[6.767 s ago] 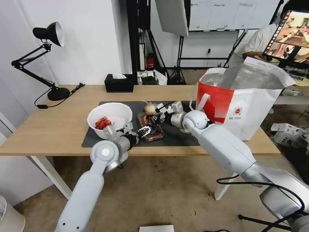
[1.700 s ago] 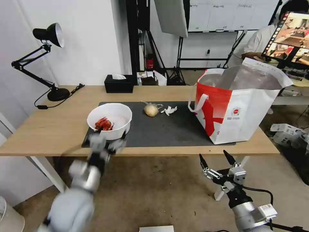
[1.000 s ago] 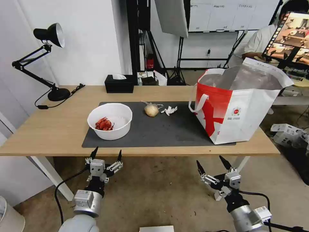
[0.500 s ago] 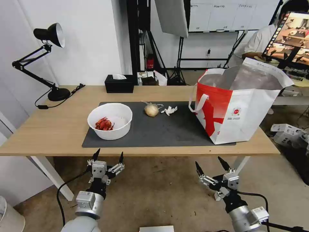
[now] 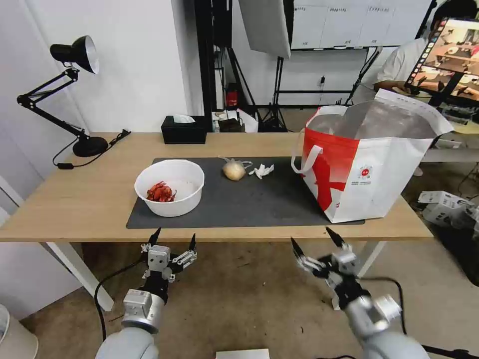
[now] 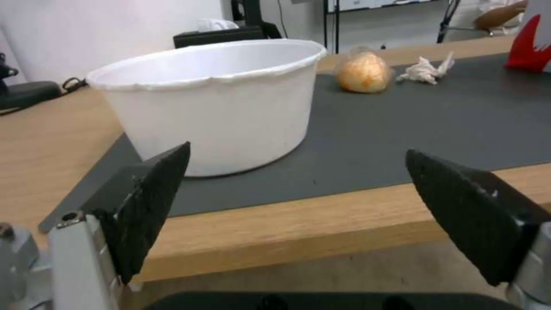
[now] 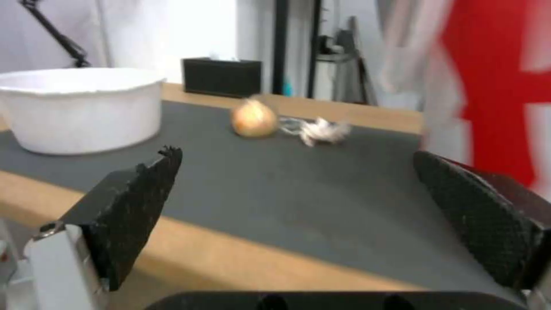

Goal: Pick up the trash from the table and place it into the takeout bag.

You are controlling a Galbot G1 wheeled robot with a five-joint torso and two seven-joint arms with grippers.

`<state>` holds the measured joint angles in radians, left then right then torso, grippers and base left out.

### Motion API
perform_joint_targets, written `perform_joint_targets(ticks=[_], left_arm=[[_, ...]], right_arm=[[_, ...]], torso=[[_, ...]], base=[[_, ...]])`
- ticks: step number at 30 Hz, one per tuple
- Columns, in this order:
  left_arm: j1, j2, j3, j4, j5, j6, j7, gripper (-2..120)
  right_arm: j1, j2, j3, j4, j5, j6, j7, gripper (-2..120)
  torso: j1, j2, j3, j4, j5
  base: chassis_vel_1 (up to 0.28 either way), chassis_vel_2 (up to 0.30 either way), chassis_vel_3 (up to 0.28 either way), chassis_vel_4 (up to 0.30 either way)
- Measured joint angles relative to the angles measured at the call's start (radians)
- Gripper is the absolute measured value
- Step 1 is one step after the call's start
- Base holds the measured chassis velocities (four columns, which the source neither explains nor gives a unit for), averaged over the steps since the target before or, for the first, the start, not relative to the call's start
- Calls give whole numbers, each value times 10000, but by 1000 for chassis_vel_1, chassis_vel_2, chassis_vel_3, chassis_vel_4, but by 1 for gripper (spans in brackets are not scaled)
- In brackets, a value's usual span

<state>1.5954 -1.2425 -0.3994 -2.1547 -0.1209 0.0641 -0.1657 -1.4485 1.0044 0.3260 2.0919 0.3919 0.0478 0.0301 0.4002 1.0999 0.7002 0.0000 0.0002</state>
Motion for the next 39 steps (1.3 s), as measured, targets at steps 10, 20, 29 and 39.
perform_joint_targets(ticks=[10,20,29,39], left_arm=[[14,-134,-102,52,-1,22,-14,100],[83,-182,-340,49,8,52,-35,100],[252,-295,-485,-7,8,31,-37,100],[295,-347,-497,-6,8,19,-37,100]], right_arm=[[4564,-1010,-2720,-2162,1804,-531,417,100],[8456,-118,-5600,-4427,2721,-1848,2242,100],[10325,993,-6545,-5912,3625,-2840,3953,100],[10835,1430,-6726,-6617,4006,-3303,4613,100]], torso=[[0,-1,1,0,1],[1,-1,0,0,-2],[-1,0,-2,3,-7],[-1,0,-3,0,-5]], base=[[0,0,0,0],[0,0,0,0],[0,0,0,0],[0,0,0,0]])
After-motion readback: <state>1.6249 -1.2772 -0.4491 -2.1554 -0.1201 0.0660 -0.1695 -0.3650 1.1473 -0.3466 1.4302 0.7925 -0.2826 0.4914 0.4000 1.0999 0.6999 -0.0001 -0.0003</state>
